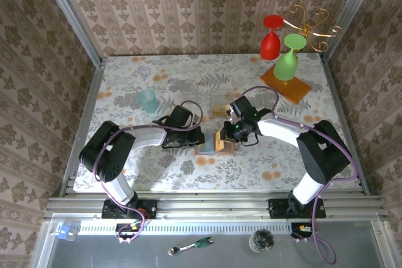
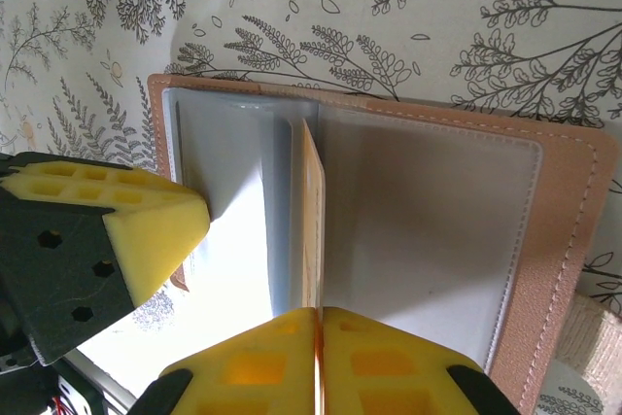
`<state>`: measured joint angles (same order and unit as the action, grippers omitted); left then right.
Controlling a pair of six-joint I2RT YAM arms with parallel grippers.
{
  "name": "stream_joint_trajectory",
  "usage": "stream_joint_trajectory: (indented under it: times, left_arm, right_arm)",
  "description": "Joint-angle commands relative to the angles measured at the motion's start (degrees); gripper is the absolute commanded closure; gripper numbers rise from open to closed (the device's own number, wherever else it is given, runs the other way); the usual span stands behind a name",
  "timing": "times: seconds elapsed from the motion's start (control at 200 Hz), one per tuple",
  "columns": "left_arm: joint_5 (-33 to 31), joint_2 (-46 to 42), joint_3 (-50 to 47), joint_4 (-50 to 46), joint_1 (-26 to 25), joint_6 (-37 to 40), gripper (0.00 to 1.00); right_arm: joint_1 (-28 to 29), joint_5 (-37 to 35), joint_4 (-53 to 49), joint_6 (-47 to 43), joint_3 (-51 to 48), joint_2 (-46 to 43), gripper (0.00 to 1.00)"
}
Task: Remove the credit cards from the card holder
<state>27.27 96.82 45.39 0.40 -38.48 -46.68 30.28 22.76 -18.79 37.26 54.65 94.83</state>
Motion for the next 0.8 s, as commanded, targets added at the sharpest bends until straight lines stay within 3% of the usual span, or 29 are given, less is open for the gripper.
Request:
stream_joint_trajectory:
  times: [0.0,0.405,0.795]
  left_arm:
    - [0.59,0.06,-1.09,0.08,0.64,0.59,1.0]
    - [0.66,-0.4,-2.05,0.56,1.13,0.51,1.0]
    - [0.2,-3.11,-1.93,-1.03,1.43,0.8,1.0]
  right_arm:
    - [0.57,-1.3,-2.4,-0.03,1.54,1.33,0.89]
    - [0.61,-1.23,-1.88,0.27,1.51,1.79,0.86]
    - [0.52,-2.78,-2.81,-0.24,1.22,1.4,0.93]
